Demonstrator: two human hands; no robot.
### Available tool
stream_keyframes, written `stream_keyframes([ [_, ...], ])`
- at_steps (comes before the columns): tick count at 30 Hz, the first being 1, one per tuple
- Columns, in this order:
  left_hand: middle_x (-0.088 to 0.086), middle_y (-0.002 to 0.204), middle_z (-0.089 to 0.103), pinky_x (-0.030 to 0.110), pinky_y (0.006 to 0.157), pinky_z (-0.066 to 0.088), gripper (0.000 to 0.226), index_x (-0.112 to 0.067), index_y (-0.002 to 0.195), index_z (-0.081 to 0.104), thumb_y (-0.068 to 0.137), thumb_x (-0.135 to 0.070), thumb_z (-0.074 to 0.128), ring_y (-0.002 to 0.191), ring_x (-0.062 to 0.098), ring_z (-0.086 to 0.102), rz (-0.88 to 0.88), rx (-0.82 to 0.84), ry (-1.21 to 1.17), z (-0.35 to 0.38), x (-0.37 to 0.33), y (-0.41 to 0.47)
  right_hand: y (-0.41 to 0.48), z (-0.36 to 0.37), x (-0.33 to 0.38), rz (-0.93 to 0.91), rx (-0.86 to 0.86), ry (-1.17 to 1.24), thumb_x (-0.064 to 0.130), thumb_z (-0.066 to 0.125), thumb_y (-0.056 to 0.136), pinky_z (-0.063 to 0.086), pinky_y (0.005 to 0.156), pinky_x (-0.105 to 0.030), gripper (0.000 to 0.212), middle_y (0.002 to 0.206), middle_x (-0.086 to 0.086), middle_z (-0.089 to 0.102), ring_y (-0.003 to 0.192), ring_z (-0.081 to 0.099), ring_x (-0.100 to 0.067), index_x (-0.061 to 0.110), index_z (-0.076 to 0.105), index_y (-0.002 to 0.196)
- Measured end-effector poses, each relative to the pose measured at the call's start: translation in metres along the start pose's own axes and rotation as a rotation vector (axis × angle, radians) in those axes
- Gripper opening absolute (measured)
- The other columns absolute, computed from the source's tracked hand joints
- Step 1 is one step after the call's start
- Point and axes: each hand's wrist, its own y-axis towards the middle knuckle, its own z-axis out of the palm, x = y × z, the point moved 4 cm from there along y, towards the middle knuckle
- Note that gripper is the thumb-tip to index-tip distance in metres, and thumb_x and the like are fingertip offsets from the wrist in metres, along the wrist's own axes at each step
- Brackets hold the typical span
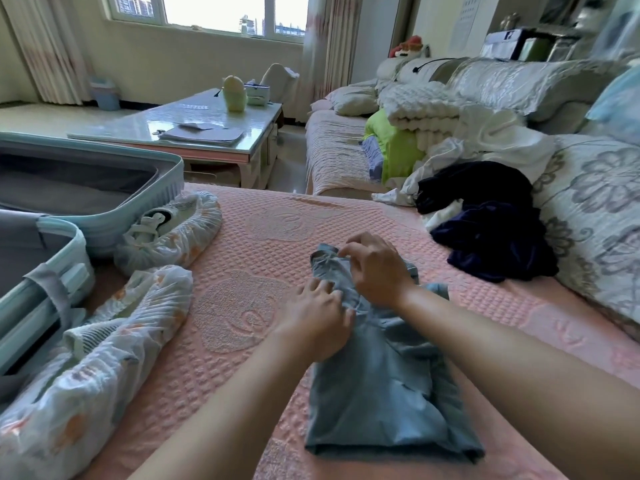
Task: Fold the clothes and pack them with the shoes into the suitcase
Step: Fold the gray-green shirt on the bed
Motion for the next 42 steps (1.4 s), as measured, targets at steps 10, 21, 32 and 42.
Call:
stream_keyframes([
  [10,0.006,0.165,-0.014,0.046,0.123,-0.004,0.100,-0.029,0.158,-0.009,0.084,-0.082,0.033,0.152,0.025,-0.014,-0.049,0.346,0.107,0.036,-0.029,-0.004,-0.098,-0.031,-0.073,0.338,0.576,-0.135,0.049,0.044,0.102,0.025,0.118,-0.038,0.059,0.160,-0.001,0.035,0.146,0.032,-0.022,0.029,0.032,0.155],
  [21,-0.002,0.119,0.052,0.036,0.092,0.043,0.039,-0.033,0.121,0.062,0.087,-0.051,0.059,0.114,0.021,0.048,0.329,-0.062,0.043,0.023,-0.140,0.008,-0.098,-0.065,-0.111,0.692,0.395,0.204,0.042,0.064,0.080,0.054,0.083,-0.033,0.025,0.087,0.004,0.075,0.090,0.068,-0.020,0.022,0.076,0.087],
  [32,-0.005,0.062,0.056,0.023,0.051,0.034,0.020,-0.017,0.069,0.054,0.082,-0.029,0.062,0.060,0.013,0.049,-0.220,-0.355,-0.646,-0.001,-0.095,0.004,-0.076,-0.070,-0.099,0.913,0.157,0.620,0.021,0.074,0.082,0.037,0.039,-0.023,0.017,0.069,-0.010,0.066,0.047,0.055,-0.021,0.008,0.065,0.088],
  [42,0.005,0.099,0.060,0.032,0.069,0.037,0.032,-0.016,0.101,0.057,0.092,-0.042,0.042,0.088,0.024,0.055,-0.307,-0.136,-0.041,-0.012,-0.057,-0.011,-0.055,-0.058,-0.050,0.666,0.200,0.521,0.011,0.054,0.092,0.053,0.066,-0.028,0.024,0.098,-0.001,0.070,0.085,0.067,-0.017,0.024,0.066,0.108],
])
